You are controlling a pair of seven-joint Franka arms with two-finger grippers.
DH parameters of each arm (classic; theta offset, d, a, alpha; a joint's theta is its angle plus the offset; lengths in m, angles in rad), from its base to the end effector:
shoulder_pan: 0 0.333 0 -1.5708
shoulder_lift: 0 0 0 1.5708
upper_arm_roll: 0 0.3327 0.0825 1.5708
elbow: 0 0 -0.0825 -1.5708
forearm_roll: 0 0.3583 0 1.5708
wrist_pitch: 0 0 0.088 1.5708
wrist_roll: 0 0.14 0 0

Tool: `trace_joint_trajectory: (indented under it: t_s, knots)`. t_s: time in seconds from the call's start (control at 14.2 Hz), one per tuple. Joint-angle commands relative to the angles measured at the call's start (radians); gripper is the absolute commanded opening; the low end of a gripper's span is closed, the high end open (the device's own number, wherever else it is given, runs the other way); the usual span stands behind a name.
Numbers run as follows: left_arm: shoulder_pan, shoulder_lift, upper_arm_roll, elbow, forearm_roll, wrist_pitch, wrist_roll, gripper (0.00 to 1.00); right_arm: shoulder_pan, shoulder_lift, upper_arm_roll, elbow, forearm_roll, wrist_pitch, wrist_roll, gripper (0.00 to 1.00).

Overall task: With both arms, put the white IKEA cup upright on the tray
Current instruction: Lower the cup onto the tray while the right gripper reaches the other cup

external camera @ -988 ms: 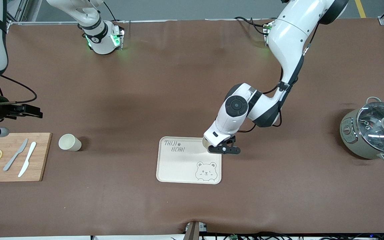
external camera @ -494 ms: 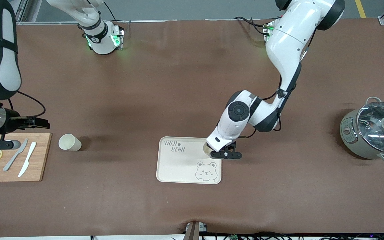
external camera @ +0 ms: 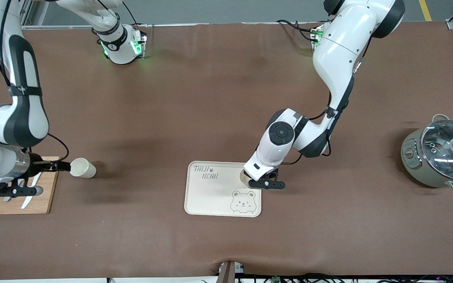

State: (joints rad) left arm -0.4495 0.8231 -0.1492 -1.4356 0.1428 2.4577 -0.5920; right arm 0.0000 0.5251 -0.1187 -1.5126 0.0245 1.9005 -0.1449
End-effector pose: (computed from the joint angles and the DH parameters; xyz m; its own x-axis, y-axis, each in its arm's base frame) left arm 0.6287 -0.3978 0.2198 0.9841 -0.0386 0.1736 -0.0591 -0.9917 0.1144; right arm 0.6601 -0.0649 0.3431 0.9902 0.0271 -0.1371 0.0298 -0.9994 0.0179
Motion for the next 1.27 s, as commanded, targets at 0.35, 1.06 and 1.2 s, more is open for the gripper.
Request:
trace_joint_trajectory:
  t_s: [0.35, 1.06, 1.2]
  knots:
    - [-0.015, 0.022, 0.013, 0.023, 0.040, 0.033, -0.023, 0.00, -0.081, 0.018, 0.010, -0.135, 0.008, 0.130, -0.120, 1.00]
    - [-0.018, 0.019, 0.014, 0.023, 0.043, 0.037, -0.028, 1.00, -0.086, 0.023, 0.011, -0.250, 0.041, 0.288, -0.120, 0.69]
    - [-0.014, 0.011, 0.013, 0.023, 0.043, 0.037, -0.026, 1.00, -0.078, 0.021, 0.011, -0.285, 0.043, 0.333, -0.116, 0.55]
